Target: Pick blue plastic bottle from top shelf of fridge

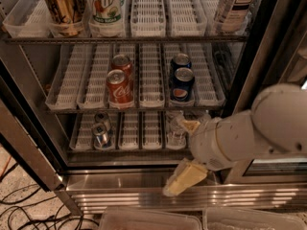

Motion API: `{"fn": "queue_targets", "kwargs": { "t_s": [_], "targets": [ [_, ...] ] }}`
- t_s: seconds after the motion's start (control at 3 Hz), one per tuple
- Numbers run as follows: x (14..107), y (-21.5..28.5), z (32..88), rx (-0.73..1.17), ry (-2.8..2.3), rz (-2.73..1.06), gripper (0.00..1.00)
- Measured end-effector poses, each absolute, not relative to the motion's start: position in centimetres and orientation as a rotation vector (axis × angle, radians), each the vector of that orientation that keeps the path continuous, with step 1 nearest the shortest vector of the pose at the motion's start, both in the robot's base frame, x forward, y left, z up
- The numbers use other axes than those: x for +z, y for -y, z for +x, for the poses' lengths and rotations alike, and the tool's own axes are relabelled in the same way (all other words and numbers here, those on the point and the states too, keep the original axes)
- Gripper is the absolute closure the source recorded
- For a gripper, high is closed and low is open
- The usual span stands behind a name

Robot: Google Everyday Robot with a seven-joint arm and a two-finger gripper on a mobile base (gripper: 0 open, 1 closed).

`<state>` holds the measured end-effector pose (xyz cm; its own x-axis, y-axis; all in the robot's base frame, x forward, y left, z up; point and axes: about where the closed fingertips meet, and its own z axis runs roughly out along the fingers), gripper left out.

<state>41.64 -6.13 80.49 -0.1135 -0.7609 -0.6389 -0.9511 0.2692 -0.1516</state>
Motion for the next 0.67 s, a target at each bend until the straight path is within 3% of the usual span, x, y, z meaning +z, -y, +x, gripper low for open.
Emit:
{"fn": "queue_targets", "kwargs": {
  "t_s": [0.67],
  "targets": [
    [79.9,3.2,43.1,0.453,-1.746,-1.285,0.00]
  ]
}}
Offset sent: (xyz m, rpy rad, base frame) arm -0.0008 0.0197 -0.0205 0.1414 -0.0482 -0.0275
